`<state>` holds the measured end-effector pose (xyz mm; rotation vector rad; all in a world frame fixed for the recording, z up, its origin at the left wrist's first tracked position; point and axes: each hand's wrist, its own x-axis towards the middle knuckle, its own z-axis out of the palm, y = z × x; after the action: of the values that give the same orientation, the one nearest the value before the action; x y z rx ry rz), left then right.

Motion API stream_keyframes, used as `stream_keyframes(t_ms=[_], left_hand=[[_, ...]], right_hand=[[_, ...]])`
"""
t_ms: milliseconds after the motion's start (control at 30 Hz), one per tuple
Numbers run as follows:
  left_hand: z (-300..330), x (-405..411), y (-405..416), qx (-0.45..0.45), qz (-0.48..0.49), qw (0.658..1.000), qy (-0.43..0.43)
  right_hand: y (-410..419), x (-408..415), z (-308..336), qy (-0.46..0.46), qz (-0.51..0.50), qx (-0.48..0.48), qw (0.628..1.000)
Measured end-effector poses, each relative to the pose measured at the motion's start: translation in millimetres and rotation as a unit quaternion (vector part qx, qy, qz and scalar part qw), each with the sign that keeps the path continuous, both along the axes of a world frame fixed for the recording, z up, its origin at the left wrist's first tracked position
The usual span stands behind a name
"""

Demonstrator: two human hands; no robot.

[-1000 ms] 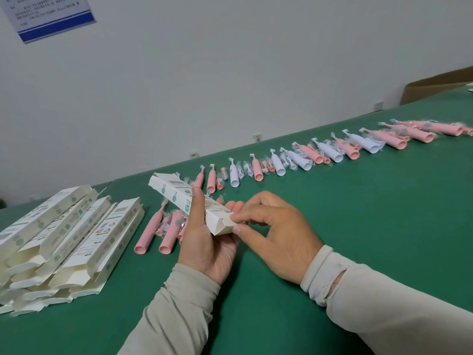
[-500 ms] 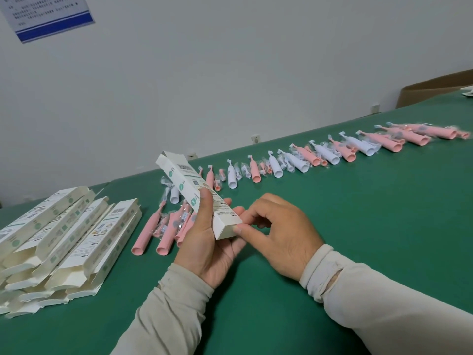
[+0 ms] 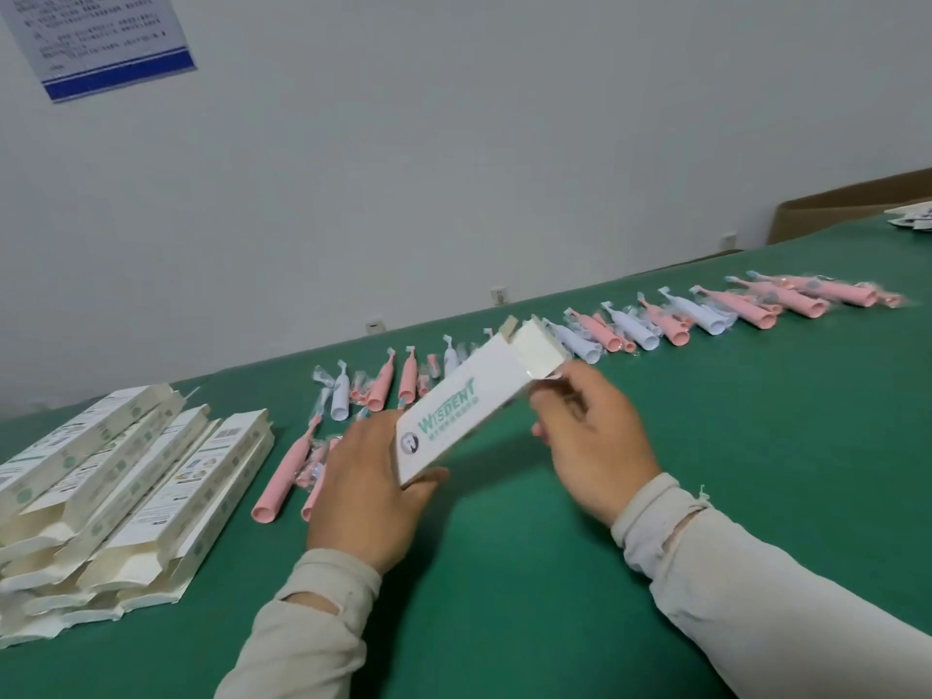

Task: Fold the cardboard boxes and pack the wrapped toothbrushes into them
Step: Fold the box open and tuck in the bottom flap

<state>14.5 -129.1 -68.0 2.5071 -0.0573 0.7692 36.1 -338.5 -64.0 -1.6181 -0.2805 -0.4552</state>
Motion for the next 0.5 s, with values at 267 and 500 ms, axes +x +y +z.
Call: stream_keyframes(t_ms=[267, 500], left_hand=[[-0.7, -1.7, 6.5, 0.060, 0.014, 0.998, 0.002], [-2.7, -5.4, 11.2, 0.015, -0.064, 0.995, 0.080]], right_hand=[[-31.1, 1.7, 17.8, -0.259, -0.126, -0.148, 0.946], [-33.3, 4.4, 17.0, -0.048, 0.092, -0.079, 0.991]])
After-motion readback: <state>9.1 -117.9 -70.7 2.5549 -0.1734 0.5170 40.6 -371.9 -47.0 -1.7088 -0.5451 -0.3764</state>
